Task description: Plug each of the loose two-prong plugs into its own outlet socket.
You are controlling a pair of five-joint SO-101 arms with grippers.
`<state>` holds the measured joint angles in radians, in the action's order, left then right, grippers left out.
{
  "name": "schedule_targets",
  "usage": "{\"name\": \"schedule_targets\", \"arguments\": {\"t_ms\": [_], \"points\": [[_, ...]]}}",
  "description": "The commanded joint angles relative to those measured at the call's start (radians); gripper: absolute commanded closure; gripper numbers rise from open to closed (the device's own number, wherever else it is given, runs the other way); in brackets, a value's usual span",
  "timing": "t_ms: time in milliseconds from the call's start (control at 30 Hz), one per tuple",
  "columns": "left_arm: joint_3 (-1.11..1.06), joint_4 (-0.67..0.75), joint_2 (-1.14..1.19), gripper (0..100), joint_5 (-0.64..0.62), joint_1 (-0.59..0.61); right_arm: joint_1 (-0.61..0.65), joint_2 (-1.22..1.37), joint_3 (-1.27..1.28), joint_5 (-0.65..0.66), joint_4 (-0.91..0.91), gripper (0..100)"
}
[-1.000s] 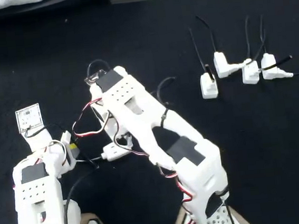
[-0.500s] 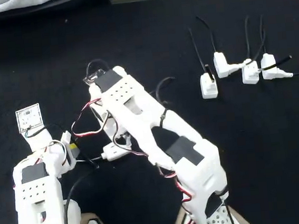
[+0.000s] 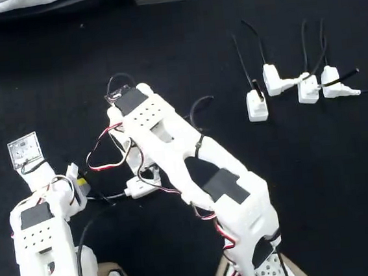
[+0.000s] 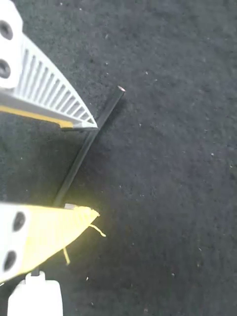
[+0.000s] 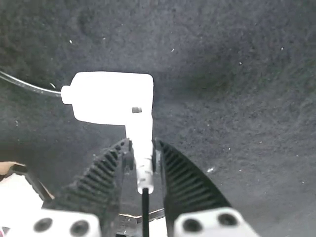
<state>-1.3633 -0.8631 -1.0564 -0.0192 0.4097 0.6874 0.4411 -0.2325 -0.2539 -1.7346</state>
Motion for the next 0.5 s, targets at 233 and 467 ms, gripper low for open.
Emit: {"name": "schedule_targets", "arguments": {"t_ms": [233, 467], "points": [[0.035, -0.006, -0.018, 75, -0.011, 0.047, -0.012, 0.054, -0.039, -0.117, -0.025, 98.7], [0.035, -0.006, -0.018, 75, -0.011, 0.051, -0.009, 0.182, -0.077, -0.147, -0.025, 98.8]]}}
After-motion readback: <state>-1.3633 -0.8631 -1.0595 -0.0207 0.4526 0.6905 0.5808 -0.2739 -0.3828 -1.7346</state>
